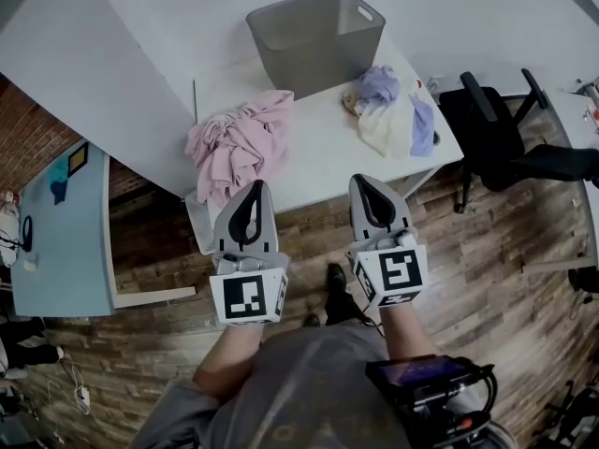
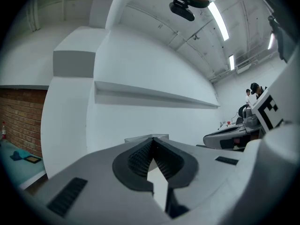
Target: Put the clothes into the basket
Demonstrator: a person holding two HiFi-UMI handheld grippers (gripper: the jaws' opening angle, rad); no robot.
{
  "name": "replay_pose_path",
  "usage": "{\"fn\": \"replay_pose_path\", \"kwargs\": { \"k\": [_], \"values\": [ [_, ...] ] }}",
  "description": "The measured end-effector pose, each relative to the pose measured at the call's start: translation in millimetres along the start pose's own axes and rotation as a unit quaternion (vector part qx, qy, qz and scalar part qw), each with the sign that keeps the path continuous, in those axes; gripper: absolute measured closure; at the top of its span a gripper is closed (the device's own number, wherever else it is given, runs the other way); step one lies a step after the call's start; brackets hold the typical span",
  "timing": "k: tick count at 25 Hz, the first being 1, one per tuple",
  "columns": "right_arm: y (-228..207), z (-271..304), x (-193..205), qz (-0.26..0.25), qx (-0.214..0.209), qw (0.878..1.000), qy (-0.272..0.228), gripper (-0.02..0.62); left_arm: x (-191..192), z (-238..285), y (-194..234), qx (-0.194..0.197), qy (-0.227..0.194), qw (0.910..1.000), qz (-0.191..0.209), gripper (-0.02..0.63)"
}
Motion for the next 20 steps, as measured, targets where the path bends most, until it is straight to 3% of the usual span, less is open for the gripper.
{"fn": "replay_pose_path", "kwargs": {
  "k": [10,16,20],
  "values": [
    [-39.3,93.0,-11.5,0.004,-0.111,0.993,-0.027,0.589,-4.0,65.2,8.1,-0.093,-0.001,0.9951,0.035,0.598],
    [-30.2,131.1,-1.6,0.008,-0.186,0.982,-0.021,0.589,5.1,64.0,21.5,-0.170,0.011,0.9849,0.031,0.598],
    [-22.1,150.4,4.1,0.015,-0.220,0.975,-0.019,0.589,15.8,60.7,31.8,-0.199,0.028,0.9791,0.033,0.597]
  ]
}}
Point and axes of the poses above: the fingertips, and each gripper's own axes: z forward along the fingers, y to its left, x out of its underside, the point moved 9 cm from there along -z, backward along the fingers, and after that the axes turned 6 degrees about -y, right-handed, at the moved point
